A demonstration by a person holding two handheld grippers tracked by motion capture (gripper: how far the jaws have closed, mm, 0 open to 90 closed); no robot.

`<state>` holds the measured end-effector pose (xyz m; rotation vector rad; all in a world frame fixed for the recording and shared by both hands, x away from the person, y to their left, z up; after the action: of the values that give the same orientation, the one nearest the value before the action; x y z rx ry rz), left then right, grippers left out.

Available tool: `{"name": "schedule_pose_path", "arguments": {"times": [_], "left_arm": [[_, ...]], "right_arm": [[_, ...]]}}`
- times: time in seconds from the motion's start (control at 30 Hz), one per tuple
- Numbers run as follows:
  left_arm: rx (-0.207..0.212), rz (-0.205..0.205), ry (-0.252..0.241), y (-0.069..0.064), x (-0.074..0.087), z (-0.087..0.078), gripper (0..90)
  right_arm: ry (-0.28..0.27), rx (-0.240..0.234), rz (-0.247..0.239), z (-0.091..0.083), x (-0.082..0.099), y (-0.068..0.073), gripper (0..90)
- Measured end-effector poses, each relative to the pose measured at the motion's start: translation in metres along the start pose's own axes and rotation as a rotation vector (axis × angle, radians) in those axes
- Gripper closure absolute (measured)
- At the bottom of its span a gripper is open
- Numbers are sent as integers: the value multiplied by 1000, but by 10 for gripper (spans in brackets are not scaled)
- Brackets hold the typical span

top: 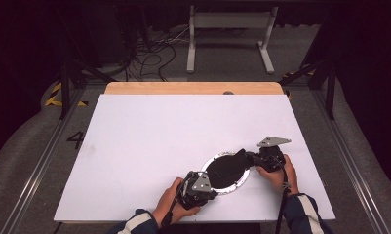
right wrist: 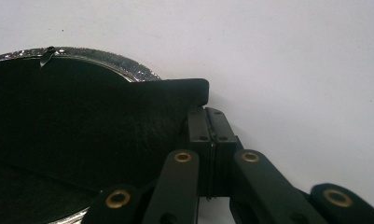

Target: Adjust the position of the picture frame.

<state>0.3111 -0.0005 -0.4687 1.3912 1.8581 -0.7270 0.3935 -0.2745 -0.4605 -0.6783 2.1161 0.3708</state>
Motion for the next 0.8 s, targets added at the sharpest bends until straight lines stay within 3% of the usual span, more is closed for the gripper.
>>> {"name": "schedule_pose_path", "arguments": {"times": [0.1,0.23,0.37,0.8], "left_arm": [[-6,21,6,0,-1,1,899],[6,14,0,1,-1,1,900],[-10,23,14,0,-3,1,900],[-19,-6,3,10,1,-2,900]], "right_arm": [[1,-5,-2,0,0,-1,900],[8,0,-4,0,-1,0,900],[6,5,-1,0,-1,1,900],[5,8,4,1,-1,1,900]]}}
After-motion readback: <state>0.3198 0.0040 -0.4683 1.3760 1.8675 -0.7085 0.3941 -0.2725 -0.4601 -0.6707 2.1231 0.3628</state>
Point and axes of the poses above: each handheld gripper's, and its own axes: z roughly forward along the jaws, x roughly out of its underside, y roughly to its left, the point moved 1 cm from there along z, roughly forward along the jaws, and after that the axes turned 8 degrees about -y, right-handed, at the moved point
